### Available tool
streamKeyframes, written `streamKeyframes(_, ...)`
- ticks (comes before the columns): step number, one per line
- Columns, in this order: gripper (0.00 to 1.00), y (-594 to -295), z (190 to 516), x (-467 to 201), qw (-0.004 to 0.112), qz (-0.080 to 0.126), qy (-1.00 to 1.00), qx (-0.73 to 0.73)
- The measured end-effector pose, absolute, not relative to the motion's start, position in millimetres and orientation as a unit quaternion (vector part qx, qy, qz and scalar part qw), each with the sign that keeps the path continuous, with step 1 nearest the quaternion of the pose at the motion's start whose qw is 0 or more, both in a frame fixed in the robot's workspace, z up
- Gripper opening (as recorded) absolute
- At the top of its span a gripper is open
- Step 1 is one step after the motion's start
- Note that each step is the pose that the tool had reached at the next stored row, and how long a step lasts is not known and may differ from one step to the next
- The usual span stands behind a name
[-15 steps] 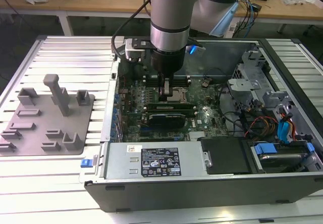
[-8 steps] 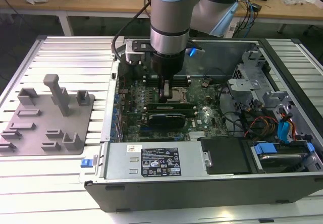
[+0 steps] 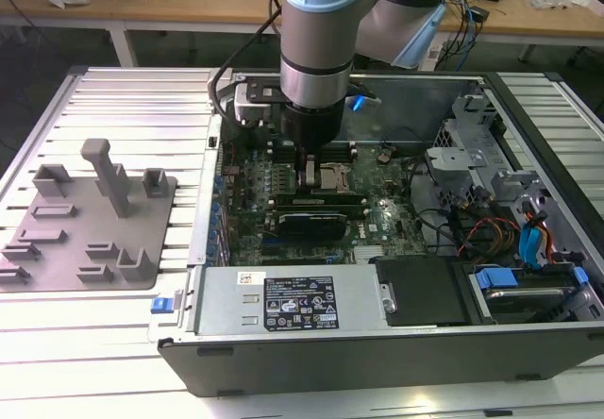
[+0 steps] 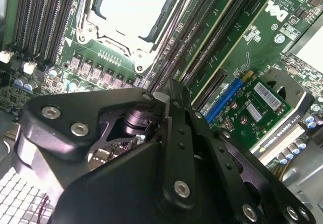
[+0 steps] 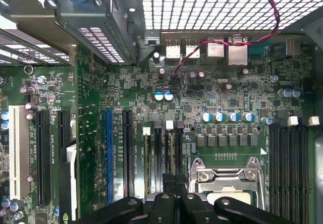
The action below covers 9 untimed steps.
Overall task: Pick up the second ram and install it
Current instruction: 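Press down the second ram until it locks into place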
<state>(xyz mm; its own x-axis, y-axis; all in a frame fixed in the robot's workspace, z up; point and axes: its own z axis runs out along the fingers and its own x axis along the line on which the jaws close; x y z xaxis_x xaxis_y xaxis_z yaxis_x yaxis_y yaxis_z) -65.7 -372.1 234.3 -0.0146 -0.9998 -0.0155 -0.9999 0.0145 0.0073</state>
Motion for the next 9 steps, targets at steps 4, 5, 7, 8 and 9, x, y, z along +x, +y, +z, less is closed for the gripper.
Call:
streamKeyframes(4,0.08,-372.1,232.1,-65.7,0.003,0.008,0.712,-0.702)
streamKeyframes(5,0.08,-372.2,230.4,-65.8,0.003,0.008,0.712,-0.702)
streamKeyframes(7,0.08,-372.2,230.2,-65.8,0.003,0.008,0.712,-0.702)
streamKeyframes(8,0.08,-372.1,230.1,-65.8,0.003,0.008,0.712,-0.702)
streamKeyframes(9,0.08,-372.1,230.0,-65.8,0.003,0.008,0.712,-0.702)
